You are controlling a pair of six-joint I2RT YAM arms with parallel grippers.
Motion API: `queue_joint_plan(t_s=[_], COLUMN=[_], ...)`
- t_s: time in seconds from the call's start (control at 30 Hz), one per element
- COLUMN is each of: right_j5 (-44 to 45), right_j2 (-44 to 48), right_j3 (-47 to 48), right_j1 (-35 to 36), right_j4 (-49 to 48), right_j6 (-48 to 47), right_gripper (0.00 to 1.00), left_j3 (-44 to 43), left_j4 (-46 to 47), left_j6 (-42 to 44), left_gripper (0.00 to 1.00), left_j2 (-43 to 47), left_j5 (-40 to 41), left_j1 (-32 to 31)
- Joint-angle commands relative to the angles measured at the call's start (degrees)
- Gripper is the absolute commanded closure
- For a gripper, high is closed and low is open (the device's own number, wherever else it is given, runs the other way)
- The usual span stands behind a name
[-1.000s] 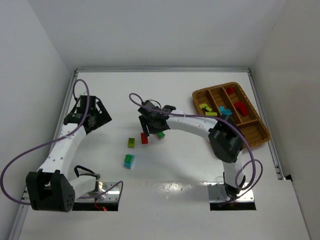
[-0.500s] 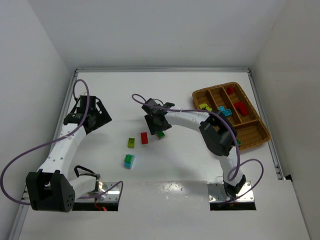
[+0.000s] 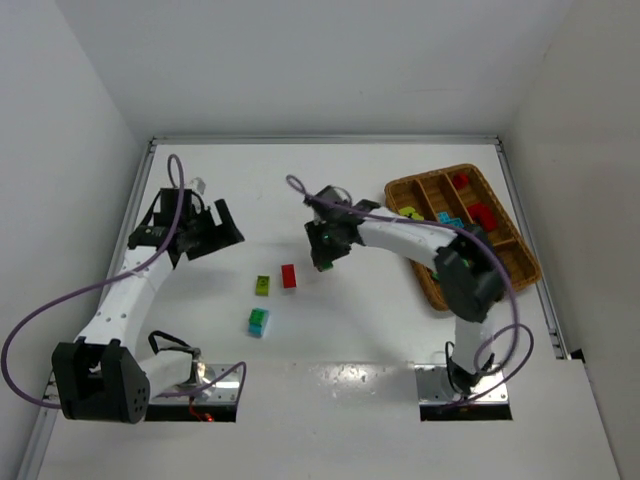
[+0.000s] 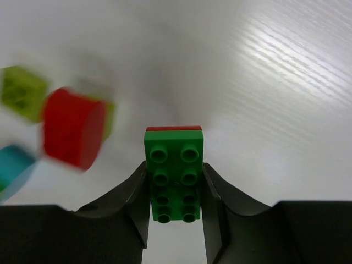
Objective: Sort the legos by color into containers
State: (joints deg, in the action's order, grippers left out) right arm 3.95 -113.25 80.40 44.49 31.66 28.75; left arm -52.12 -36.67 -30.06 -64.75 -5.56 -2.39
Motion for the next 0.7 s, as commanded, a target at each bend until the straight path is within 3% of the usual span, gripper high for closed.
queue_joint_plan(t_s=[0.0,0.03,0.2,0.33,0.43,0.67], right_j5=[-19.6,-24.1,-50.3,-64.0,-68.8,-70.8], right_j2=[13.7,18.0,24.3,25.4,25.4,24.9], right_j3=[-6.4,-7.9,-11.8,-11.9,-10.5,-9.4], right_j1=[-6.8,-8.5,-16.7,-17.9,-17.4,-17.4], right_j4=[-8.3,-9.4,-10.0,-10.0,-9.2,-9.7], right_j6=[-2.4,-2.4,-4.7,-5.2,-6.4,-6.4], right_gripper=[0.86,0.86,0.86,0.86,0.86,0.86], left_j3=[-1.7,-0.1,5.8,6.4,5.7,2.3], left_j4=[8.0,12.8,31.8,43.4,48.0,52.0], left_j6=[5.0,4.4,-3.7,-10.0,-11.2,-10.8], left_gripper=[0.12,0.11,0.07,0.06,0.06,0.12], left_j2=[0.2,0.2,-1.0,-3.7,-5.2,-7.6], left_j5=[-24.0,-33.0,-55.4,-59.2,-60.5,-66.7], left_j1=[-1.4,-1.4,-4.3,-8.0,-11.7,-15.3])
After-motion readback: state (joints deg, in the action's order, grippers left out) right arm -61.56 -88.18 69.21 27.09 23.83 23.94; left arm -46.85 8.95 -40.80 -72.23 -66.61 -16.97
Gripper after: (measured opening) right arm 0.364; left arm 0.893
